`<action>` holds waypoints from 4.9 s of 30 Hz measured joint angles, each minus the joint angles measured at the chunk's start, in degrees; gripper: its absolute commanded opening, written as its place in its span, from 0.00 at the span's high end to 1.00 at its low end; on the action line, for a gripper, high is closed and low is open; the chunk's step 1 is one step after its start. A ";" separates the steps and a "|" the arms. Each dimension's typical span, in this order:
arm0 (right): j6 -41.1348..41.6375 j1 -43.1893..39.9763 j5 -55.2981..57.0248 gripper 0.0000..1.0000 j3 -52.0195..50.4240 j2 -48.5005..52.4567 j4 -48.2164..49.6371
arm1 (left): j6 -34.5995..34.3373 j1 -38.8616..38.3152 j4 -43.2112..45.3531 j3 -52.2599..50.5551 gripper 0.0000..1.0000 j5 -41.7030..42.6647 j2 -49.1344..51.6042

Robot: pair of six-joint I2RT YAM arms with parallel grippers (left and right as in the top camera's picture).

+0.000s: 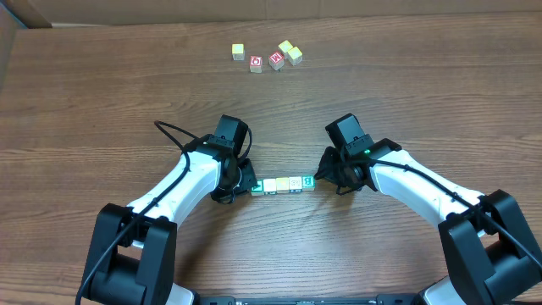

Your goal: Flip 5 blocks

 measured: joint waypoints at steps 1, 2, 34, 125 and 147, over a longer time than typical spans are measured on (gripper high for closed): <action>-0.02 0.00 0.00 0.96 0.00 0.00 -0.04 | 0.00 0.00 0.20 0.00 0.96 0.00 0.00; 0.02 0.00 0.00 0.96 0.00 0.00 0.00 | 0.00 0.00 0.28 0.00 0.96 0.00 0.00; 0.17 5.20 2.75 0.96 0.00 0.00 0.44 | 0.00 0.00 0.87 -0.22 0.96 0.87 0.00; 50.47 13.31 -5.07 0.85 -0.87 0.00 -0.31 | -0.02 0.59 15.43 -0.37 0.96 -5.44 0.00; 63.25 21.62 -4.59 0.76 -0.87 0.00 2.16 | -0.04 0.39 18.08 -0.35 0.96 -6.71 0.81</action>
